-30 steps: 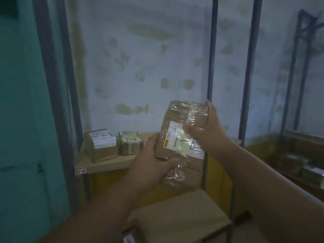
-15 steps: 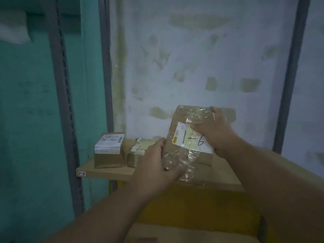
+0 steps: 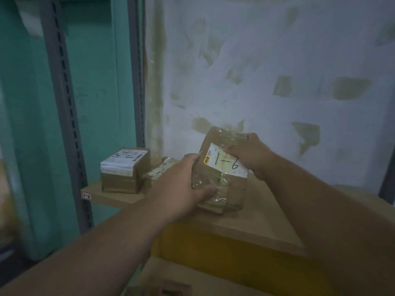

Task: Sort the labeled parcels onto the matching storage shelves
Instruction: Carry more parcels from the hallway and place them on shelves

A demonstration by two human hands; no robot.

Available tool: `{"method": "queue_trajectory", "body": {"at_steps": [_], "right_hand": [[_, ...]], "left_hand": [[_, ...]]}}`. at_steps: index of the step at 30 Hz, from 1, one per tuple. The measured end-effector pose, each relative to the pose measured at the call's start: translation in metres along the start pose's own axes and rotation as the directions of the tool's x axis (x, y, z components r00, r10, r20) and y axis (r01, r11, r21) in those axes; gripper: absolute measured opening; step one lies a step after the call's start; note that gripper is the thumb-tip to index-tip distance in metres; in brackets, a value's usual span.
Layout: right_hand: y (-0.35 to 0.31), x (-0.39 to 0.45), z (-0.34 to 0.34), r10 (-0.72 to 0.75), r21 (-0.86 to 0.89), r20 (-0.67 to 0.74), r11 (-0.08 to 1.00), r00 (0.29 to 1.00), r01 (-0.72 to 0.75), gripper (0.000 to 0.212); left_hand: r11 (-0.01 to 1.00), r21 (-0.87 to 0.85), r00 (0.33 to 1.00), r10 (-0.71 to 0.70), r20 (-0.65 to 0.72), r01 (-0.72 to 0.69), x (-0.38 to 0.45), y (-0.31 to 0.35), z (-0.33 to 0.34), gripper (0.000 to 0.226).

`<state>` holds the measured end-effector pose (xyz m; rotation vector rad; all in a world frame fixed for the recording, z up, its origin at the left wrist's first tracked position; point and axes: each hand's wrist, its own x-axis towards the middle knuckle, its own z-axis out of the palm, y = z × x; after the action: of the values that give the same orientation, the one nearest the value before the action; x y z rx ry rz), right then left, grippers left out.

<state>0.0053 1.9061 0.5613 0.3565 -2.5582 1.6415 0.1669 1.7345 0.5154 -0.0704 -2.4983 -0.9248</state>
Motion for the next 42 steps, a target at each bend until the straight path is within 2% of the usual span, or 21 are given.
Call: {"method": "queue_trajectory", "body": {"at_steps": [1, 4, 5, 8, 13, 17, 20, 25, 29, 33, 36, 42], "right_hand": [[0.001, -0.001, 0.002, -0.001, -0.002, 0.029, 1.0, 1.0, 0.002, 0.082], [0.014, 0.007, 0.004, -0.01, -0.062, 0.157, 0.998, 0.988, 0.02, 0.035], [0.017, 0.01, 0.002, -0.02, -0.079, 0.183, 0.996, 0.983, 0.035, 0.028], [0.022, 0.018, 0.0, -0.032, -0.133, 0.21, 0.989, 0.977, 0.061, 0.035], [0.025, 0.005, -0.002, -0.071, -0.392, 0.187, 0.909, 0.98, 0.14, 0.046], [0.016, -0.017, -0.008, -0.227, -0.531, 0.131, 0.806, 0.965, 0.262, 0.06], [0.003, -0.04, -0.001, -0.404, -0.572, 0.108, 0.722, 0.908, 0.389, 0.062], [-0.032, -0.094, 0.034, -0.636, -0.558, 0.066, 0.615, 0.769, 0.557, 0.049], [-0.072, -0.152, 0.101, -0.715, -0.494, 0.059, 0.586, 0.697, 0.642, 0.048], [-0.117, -0.208, 0.198, -0.76, -0.32, 0.058, 0.6, 0.648, 0.733, 0.048], [-0.145, -0.242, 0.286, -0.801, -0.161, 0.071, 0.578, 0.594, 0.8, 0.047], [-0.194, -0.268, 0.448, -0.818, 0.012, 0.156, 0.562, 0.553, 0.827, 0.047]], "left_hand": [[0.999, 0.031, 1.0, -0.024, -0.006, 0.024, 0.001, 0.001, 0.003, 0.074], [0.988, 0.144, 0.998, -0.057, -0.041, 0.062, 0.005, 0.006, 0.009, 0.067], [0.979, 0.19, 0.997, -0.065, -0.053, 0.074, 0.007, 0.008, 0.011, 0.067], [0.953, 0.273, 0.989, -0.109, -0.1, 0.133, 0.015, 0.012, 0.015, 0.069], [0.937, 0.26, 0.967, -0.195, -0.163, 0.233, 0.014, 0.003, 0.014, 0.06], [0.935, 0.314, 0.968, -0.095, -0.233, 0.167, 0.011, 0.006, 0.016, 0.052], [0.953, 0.296, 0.97, 0.006, -0.245, 0.069, 0.005, 0.003, 0.017, 0.044], [0.978, 0.21, 0.962, 0.044, -0.268, 0.013, -0.026, -0.024, -0.014, 0.035], [0.987, 0.159, 0.952, 0.012, -0.306, 0.039, -0.077, -0.074, -0.071, 0.028], [0.972, 0.212, 0.947, -0.028, -0.321, 0.101, -0.141, -0.149, -0.144, 0.037], [0.945, 0.261, 0.94, -0.105, -0.325, 0.196, -0.193, -0.207, -0.199, 0.041], [0.864, 0.314, 0.889, -0.274, -0.366, 0.395, -0.261, -0.324, -0.293, 0.034]]}}
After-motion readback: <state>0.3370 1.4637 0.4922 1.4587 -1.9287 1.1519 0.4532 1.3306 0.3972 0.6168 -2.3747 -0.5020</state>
